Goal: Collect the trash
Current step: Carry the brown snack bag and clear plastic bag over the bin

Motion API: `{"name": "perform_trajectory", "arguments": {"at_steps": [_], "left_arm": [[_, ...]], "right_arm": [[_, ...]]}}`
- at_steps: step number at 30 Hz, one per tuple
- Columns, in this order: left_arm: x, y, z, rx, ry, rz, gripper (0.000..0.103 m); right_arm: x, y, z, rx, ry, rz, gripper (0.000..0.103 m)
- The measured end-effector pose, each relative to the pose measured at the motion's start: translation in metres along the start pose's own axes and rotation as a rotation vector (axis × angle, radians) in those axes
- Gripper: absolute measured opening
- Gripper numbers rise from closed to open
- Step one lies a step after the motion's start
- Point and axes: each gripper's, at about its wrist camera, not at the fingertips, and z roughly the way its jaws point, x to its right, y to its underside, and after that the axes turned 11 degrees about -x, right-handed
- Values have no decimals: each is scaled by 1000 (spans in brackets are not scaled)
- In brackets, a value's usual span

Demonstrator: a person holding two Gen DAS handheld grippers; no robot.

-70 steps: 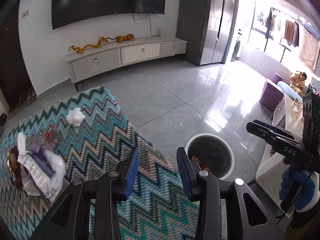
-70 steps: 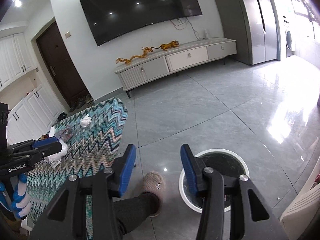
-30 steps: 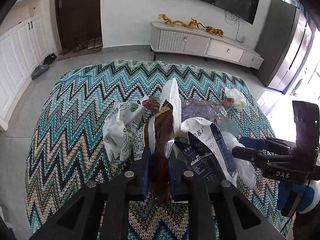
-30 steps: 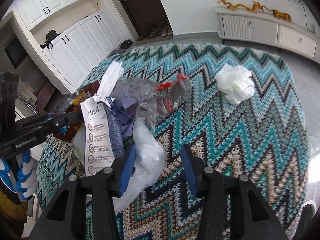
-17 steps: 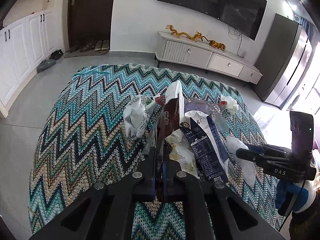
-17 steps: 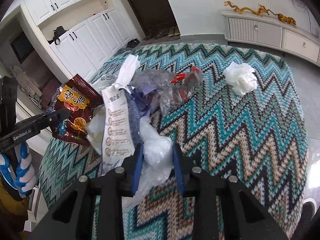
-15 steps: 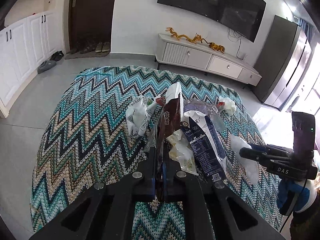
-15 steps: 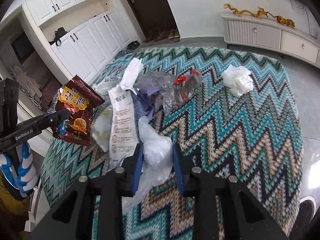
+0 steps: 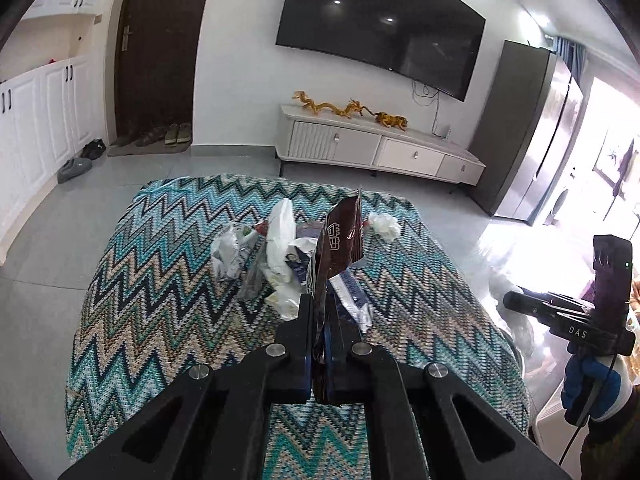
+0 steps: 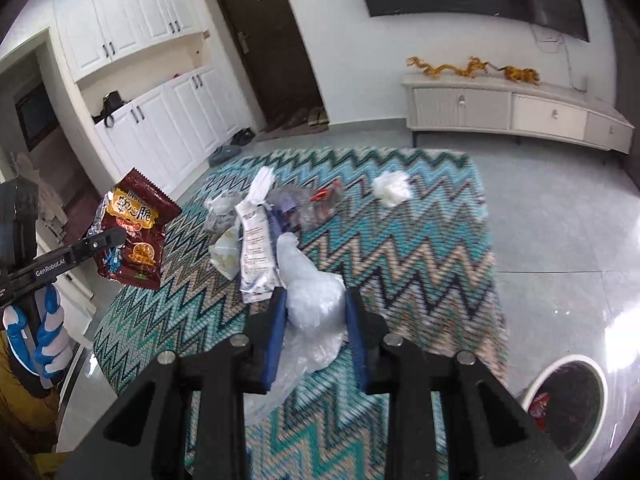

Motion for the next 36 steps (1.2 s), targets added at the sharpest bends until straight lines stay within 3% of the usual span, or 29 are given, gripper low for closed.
{"name": "perform_trajectory", "arguments": {"at_steps": [7,14,19,26,32,36], "left_arm": [[76,-12,8,-28,65,145,5],[187,-24,44,-131,109,346,5],[283,-21,87,-214,158,479,5],[393,4,164,-347,200,590,5],[448,19,231,-462,209,610,5],[465,26,266,-520,217,579,6]], "right_arm": [[72,35,-58,72,115,135,27],[162,80,-89,101,251,282,28],[237,128,-82,95,280,451,28],[306,176,-55,33,280,587,29],[348,200,-33,-8,282,650,30],[365,207,-17,-24,275,688,30]]}}
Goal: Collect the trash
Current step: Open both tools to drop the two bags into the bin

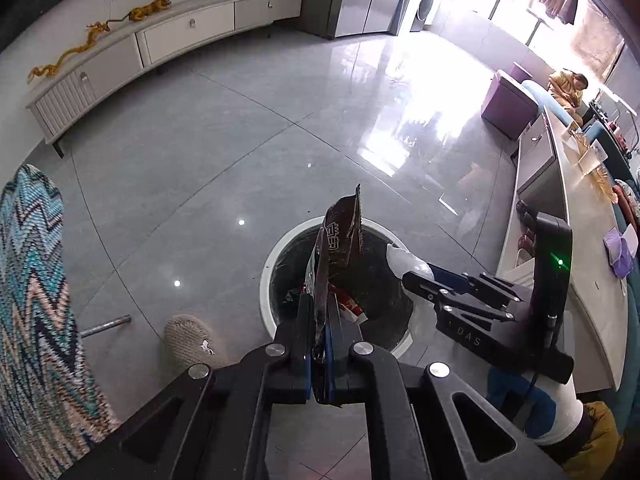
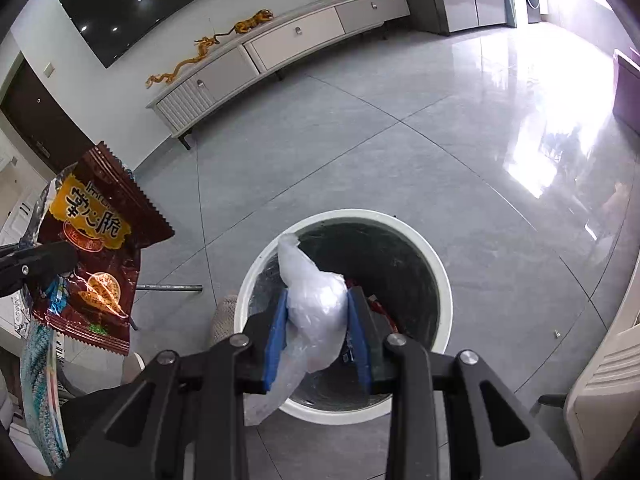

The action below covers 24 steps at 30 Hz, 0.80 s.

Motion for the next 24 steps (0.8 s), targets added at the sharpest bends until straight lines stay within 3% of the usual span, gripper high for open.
{"name": "perform_trajectory", "arguments": {"at_steps": [5,8,9,10,12,19,24], "left_arm": [[1,-14,28,-22,24,-35,7],[0,-18,38,-26,22,-51,23],[0,-20,41,-29,28,-61,30],[-1,-21,41,-28,37,-70,35],[-5,-19,41,-25,47,-82,38],[-1,-5,7,42,19,-66,38],[-9,15,-40,117,0,-64,38]], "right_arm": [[16,-2,19,-27,13,20,30],[21,-6,29,-41,33,24,34],[23,-8,32,-43,43,29,42],[25,-8,34,-42,48,33,49],[30,-8,37,-47,61,47,51],[28,-2,28,-33,56,61,51],[5,-2,-4,33,43,38,51]]}}
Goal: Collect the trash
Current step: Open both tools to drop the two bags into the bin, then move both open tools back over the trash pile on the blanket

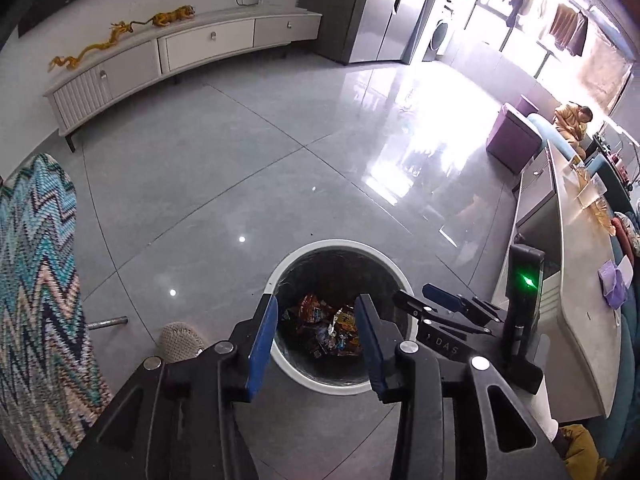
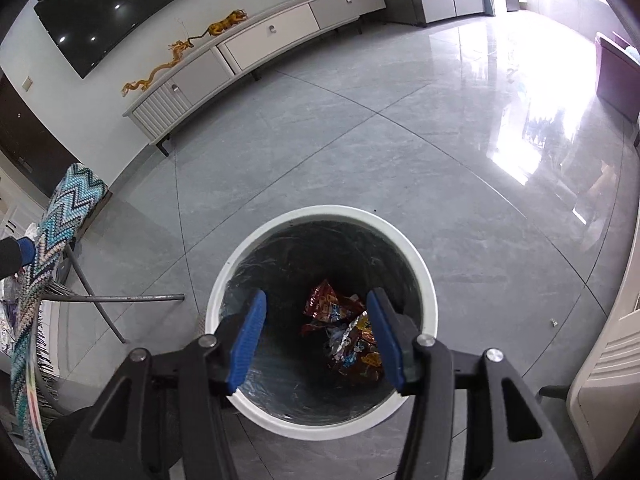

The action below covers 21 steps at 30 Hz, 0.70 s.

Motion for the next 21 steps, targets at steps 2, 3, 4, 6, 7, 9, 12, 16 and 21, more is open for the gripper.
{"name": "perform_trajectory", "arguments": {"at_steps": [2,3,4,6,7,9,12,16,21], "left_arm": [[-8,10,-20,32,-18,4,38],[-14,16,-31,43,-18,-3,38],[-21,22,-42,54,-13,-11,38],[-34,35,-64,82,-24,-24,38],[-41,42,-76,101,-32,-30,38],[-55,57,-98,136,-52,-43,38],[-78,83,-129,197,-90,-69,38],[-116,123,-171,265,-113,-129,38],[-167,177,-202,311,-145,-209,40]], "right_arm": [[-14,-2,-17,32,-10,-19,51],[-21,-2,-26,48,-17,-31,51],[-32,-2,-36,67,-23,-47,51],[-50,-2,-53,96,-35,-81,51],[-62,-2,-64,114,-42,-103,51],[-84,-1,-83,144,-62,-147,51],[-122,3,-114,187,-104,-226,51],[-173,15,-156,246,-137,-314,51],[-233,30,-192,284,-177,-414,51]]}}
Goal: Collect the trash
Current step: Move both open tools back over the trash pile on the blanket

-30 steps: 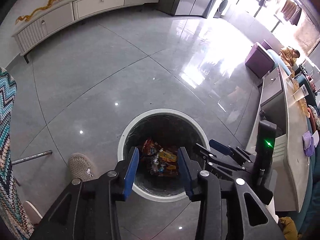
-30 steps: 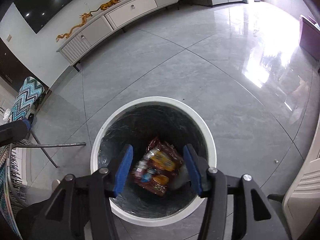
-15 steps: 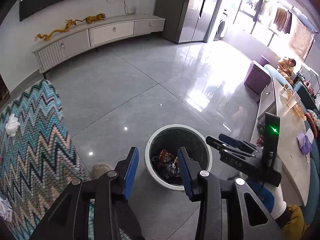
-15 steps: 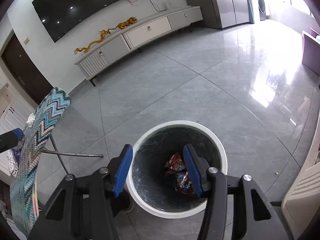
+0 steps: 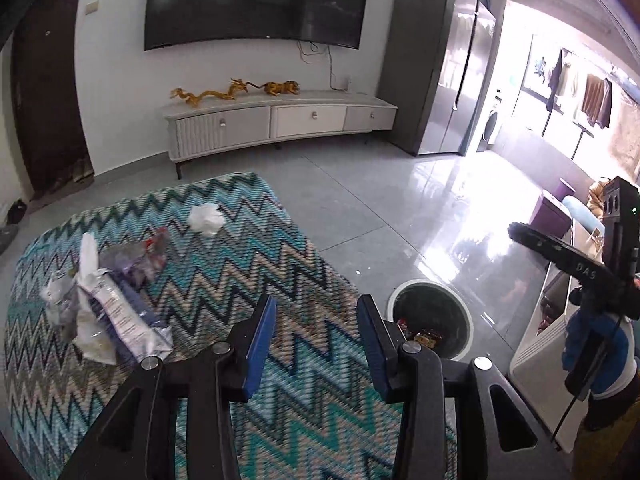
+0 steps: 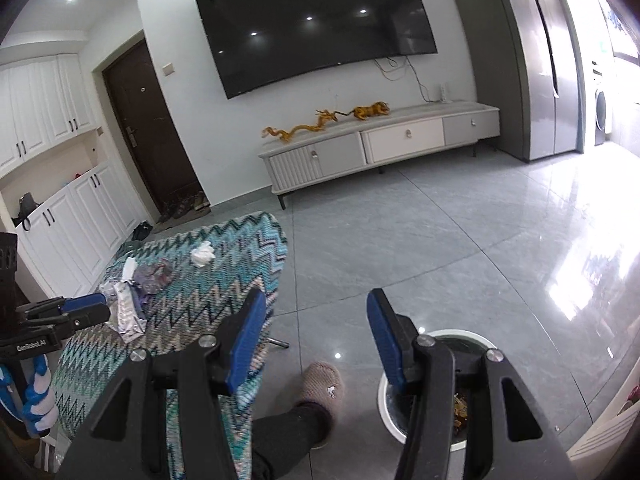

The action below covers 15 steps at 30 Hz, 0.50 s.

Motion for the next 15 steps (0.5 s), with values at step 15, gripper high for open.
{"name": "perform_trajectory", "arguments": {"at_steps": [15], "left_arm": [[-187,71,-14,-32,-81,-273,40]], "right_arm": [[-166,-25,63,-133,-203,-261,51]]}}
